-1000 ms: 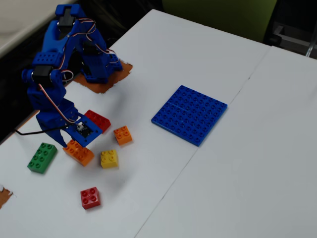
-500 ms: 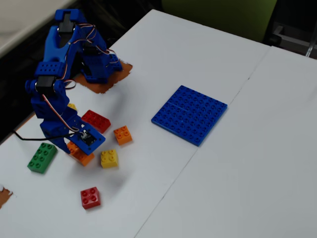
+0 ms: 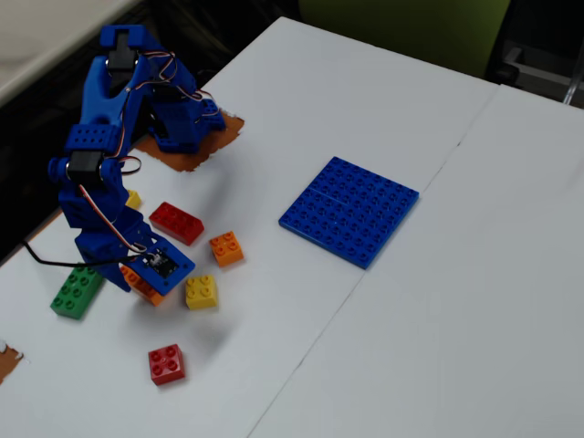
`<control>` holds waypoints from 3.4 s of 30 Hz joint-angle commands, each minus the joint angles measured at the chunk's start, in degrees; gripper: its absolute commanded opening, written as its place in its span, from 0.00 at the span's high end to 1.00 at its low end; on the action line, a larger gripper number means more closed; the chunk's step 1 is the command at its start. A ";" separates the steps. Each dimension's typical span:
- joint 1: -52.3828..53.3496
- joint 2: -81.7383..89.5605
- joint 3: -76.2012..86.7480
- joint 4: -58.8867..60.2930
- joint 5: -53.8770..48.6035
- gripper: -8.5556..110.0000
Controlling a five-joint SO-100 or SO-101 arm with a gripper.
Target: Pick up the 2x4 orange block and go up the 8x8 blue block.
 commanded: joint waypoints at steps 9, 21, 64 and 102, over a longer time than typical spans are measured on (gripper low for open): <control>-0.88 -0.70 -2.64 -0.35 -0.35 0.77; -1.23 -1.58 -2.64 -0.70 -0.26 0.93; -30.85 19.34 -12.39 22.06 35.68 0.93; -53.35 7.65 -17.67 21.45 60.29 0.93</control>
